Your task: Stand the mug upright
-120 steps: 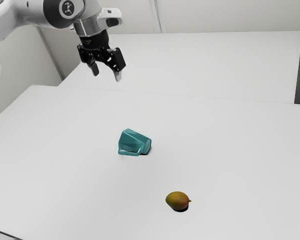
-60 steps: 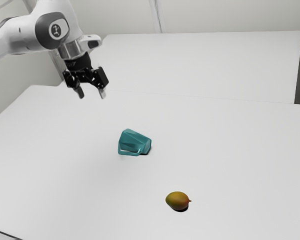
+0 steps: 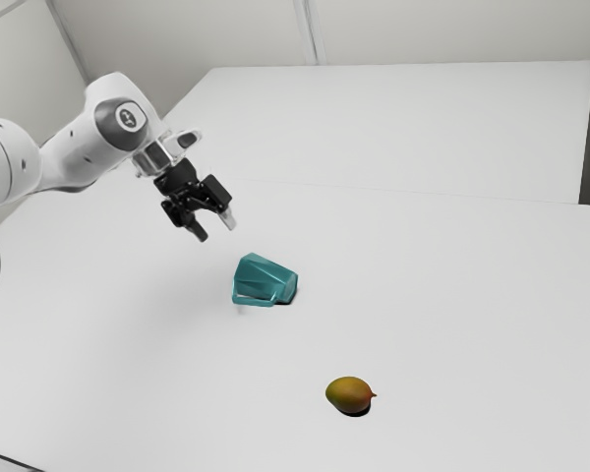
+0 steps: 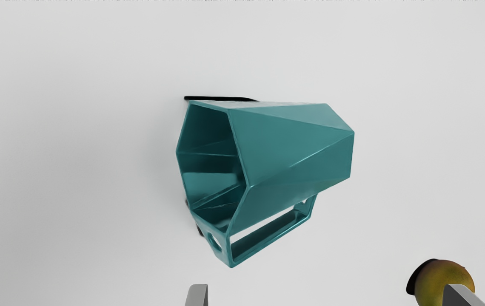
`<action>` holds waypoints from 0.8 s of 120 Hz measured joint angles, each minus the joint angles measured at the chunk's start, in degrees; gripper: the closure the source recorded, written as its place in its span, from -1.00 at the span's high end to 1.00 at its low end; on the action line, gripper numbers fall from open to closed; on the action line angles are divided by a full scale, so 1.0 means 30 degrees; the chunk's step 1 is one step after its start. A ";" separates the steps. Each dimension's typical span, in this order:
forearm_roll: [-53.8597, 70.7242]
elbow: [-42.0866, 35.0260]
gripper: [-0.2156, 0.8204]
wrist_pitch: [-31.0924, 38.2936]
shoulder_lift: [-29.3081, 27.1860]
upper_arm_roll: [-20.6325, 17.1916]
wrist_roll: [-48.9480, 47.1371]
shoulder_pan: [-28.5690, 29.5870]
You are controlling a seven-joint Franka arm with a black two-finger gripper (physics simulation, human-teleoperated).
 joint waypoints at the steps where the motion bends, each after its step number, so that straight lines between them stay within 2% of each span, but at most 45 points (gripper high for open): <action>1: -0.0104 0.0007 0.58 0.0024 0.0121 0.0000 0.0123 0.0045; 29: -0.2347 0.0424 0.58 0.0299 0.2692 -0.0001 0.3204 0.1021; 61: -0.5196 0.0456 0.58 0.0095 0.4118 -0.0004 0.5557 0.1467; 96: -0.7058 0.0205 0.58 -0.1127 0.4751 -0.0031 0.7272 0.1517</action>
